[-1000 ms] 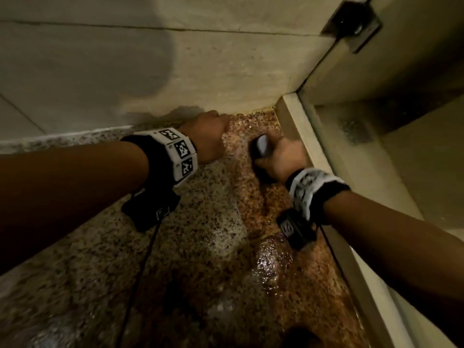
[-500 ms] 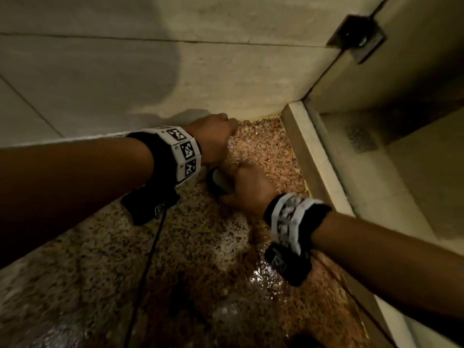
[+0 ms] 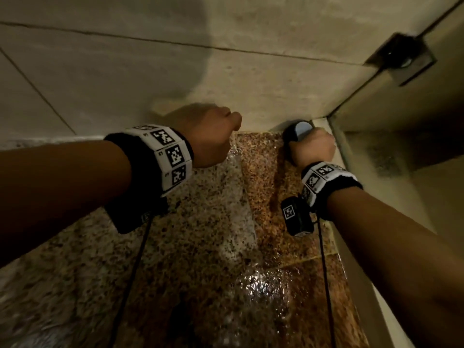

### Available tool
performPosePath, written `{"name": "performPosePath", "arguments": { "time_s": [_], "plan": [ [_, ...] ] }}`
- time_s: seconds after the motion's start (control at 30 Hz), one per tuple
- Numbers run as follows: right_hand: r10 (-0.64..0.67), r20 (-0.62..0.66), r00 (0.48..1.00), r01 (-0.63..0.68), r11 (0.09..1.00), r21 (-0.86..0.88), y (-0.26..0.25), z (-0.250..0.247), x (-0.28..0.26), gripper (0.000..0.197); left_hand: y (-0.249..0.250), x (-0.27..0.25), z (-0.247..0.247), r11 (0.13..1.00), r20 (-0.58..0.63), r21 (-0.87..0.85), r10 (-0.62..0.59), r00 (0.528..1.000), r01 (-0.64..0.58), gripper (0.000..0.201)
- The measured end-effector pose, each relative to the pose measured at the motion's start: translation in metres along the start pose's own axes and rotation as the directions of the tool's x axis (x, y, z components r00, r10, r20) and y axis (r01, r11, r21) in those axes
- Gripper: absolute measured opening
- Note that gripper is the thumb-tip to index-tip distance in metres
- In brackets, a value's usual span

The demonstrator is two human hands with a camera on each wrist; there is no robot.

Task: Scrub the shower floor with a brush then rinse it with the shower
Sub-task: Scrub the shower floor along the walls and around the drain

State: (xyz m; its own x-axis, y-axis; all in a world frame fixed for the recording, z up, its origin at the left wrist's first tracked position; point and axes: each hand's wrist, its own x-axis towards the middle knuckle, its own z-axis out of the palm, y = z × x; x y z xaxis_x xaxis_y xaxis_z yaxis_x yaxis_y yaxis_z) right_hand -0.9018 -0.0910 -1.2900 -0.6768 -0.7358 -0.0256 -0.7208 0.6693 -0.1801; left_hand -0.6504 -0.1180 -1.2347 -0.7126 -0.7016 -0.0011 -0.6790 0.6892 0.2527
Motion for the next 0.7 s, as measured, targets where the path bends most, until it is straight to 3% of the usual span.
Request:
{"name": "performPosePath", "arguments": {
  "time_s": [0.1, 0.17, 0.2, 0.27, 0.33, 0.37, 0.47, 0.53, 0.6, 0.7],
  "plan": [
    [-0.009, 0.007, 1.000, 0.009, 1.000, -0.003, -0.006, -0.002, -0.006, 0.042, -0.005, 0.003, 0.007, 1.000, 0.004, -0.004, -0.010, 1.000, 0.010, 0.031],
    [-0.162, 0.039, 0.986, 0.164, 0.986, -0.040, -0.017, 0.001, -0.025, 0.039, -0.005, 0.007, 0.010, 0.999, -0.022, -0.034, 0.000, 1.000, -0.001, 0.028],
    [-0.278, 0.071, 0.958, 0.279, 0.960, -0.004, -0.024, 0.006, -0.040, 0.039, -0.003, 0.009, 0.009, 0.998, -0.030, -0.059, -0.004, 1.000, 0.002, 0.026],
    [-0.505, 0.167, 0.847, 0.487, 0.862, 0.139, -0.039, 0.015, -0.079, 0.044, 0.000, 0.013, 0.007, 0.997, -0.025, -0.082, -0.001, 1.000, -0.001, 0.026],
    [-0.616, 0.239, 0.750, 0.553, 0.783, 0.283, -0.047, 0.007, -0.099, 0.049, 0.005, 0.015, 0.004, 0.999, -0.012, -0.049, 0.019, 1.000, -0.019, 0.032],
    [-0.628, 0.226, 0.744, 0.552, 0.770, 0.320, -0.047, -0.001, -0.095, 0.047, 0.005, 0.013, 0.003, 0.998, -0.020, -0.050, 0.031, 0.999, -0.032, 0.032],
    [-0.442, 0.097, 0.892, 0.414, 0.884, 0.216, -0.035, -0.020, -0.051, 0.043, -0.007, 0.005, 0.001, 0.998, -0.032, -0.061, 0.013, 0.999, -0.015, 0.024],
    [-0.337, 0.116, 0.934, 0.333, 0.941, 0.052, -0.029, -0.019, -0.046, 0.041, -0.017, -0.003, 0.002, 0.999, -0.029, -0.049, 0.003, 1.000, -0.005, 0.023],
    [-0.457, 0.156, 0.876, 0.450, 0.890, 0.074, -0.039, -0.007, -0.077, 0.039, -0.021, -0.009, -0.002, 1.000, -0.016, 0.006, 0.010, 1.000, -0.010, 0.019],
    [-0.637, 0.314, 0.704, 0.610, 0.769, 0.192, -0.057, 0.004, -0.119, 0.046, -0.023, -0.017, -0.002, 0.999, -0.021, 0.038, 0.025, 0.999, -0.024, 0.020]
  ]
}}
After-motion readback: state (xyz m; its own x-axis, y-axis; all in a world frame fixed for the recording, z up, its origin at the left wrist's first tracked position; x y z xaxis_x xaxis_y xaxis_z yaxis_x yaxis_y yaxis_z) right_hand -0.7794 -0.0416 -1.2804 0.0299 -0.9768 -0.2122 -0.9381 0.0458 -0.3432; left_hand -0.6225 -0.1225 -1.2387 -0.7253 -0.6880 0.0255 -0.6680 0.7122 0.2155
